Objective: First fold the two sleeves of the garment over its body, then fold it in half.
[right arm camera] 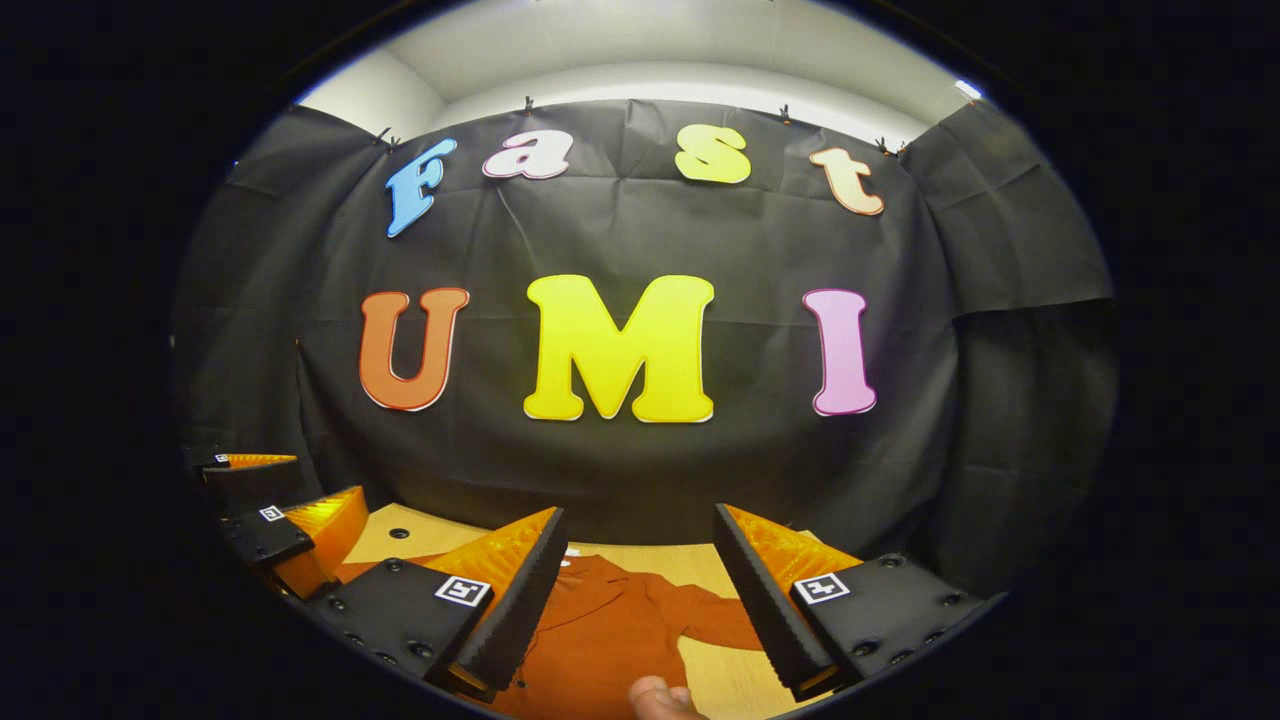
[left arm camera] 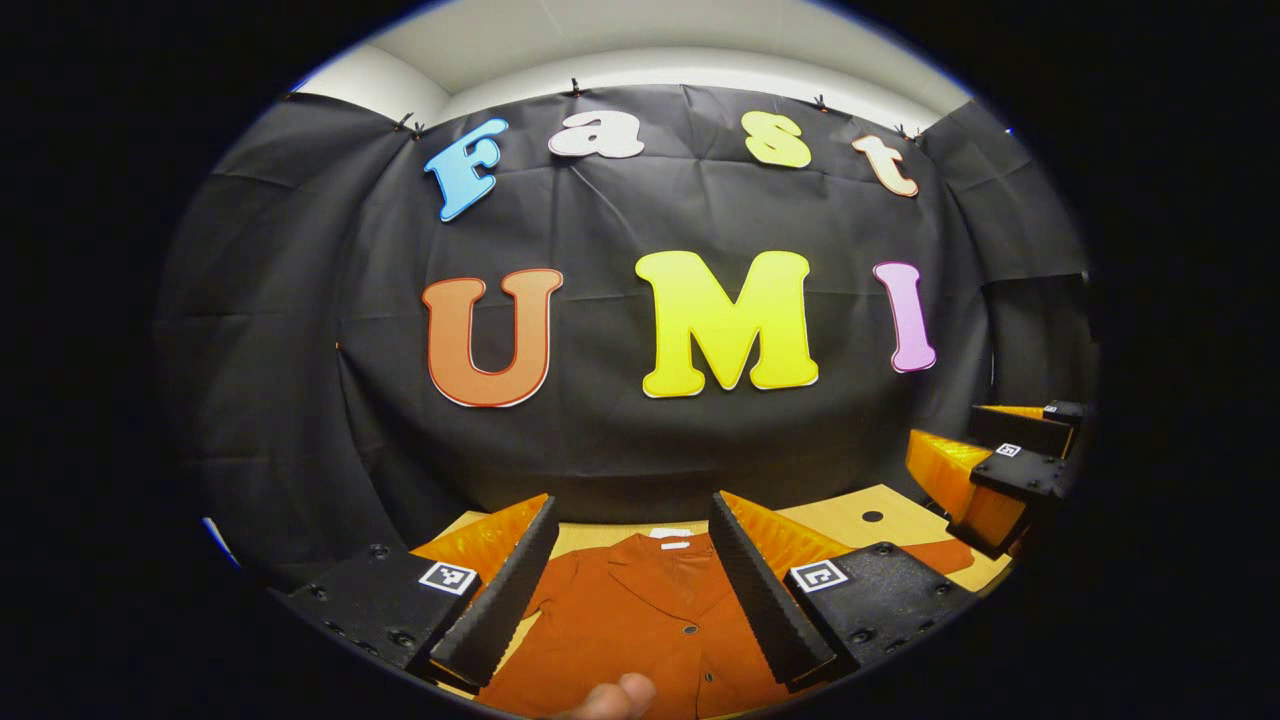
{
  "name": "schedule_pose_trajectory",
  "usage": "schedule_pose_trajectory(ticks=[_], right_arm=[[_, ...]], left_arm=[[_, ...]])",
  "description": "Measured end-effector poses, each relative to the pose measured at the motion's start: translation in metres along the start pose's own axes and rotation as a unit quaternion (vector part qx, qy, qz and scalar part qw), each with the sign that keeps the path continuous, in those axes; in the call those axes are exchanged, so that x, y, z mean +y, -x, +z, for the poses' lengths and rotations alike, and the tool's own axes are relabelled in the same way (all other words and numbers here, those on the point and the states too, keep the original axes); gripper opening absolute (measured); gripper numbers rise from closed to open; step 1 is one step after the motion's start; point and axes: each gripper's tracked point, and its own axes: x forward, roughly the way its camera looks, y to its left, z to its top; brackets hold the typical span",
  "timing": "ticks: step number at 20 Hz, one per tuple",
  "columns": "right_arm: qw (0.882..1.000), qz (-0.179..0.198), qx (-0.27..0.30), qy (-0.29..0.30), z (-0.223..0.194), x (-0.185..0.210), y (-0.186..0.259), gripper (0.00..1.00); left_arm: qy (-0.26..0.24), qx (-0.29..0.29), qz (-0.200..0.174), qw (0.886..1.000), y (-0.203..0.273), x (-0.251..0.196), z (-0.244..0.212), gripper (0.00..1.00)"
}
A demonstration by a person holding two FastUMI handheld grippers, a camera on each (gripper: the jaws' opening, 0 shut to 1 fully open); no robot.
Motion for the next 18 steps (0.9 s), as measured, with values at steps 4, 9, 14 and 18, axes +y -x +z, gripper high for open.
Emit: schedule_pose_trajectory(ticks=[4,9,14,18], right_arm=[[0.997,-0.066,-0.028,0.026,0.013,-0.070,-0.034,0.94],[0.986,-0.163,0.010,0.041,-0.017,-0.190,-0.084,0.92],[0.958,-0.254,0.133,0.026,-0.112,-0.307,-0.105,0.94],[0.926,-0.248,0.284,-0.002,-0.205,-0.351,-0.102,0.94]], left_arm=[[-0.009,0.005,0.006,1.000,-0.001,-0.004,-0.002,0.98],[-0.011,0.001,0.004,1.000,0.006,-0.016,0.001,0.98],[-0.006,-0.002,0.039,0.999,0.008,-0.018,0.008,0.98],[-0.002,-0.005,0.064,0.998,0.010,-0.028,0.015,0.98]])
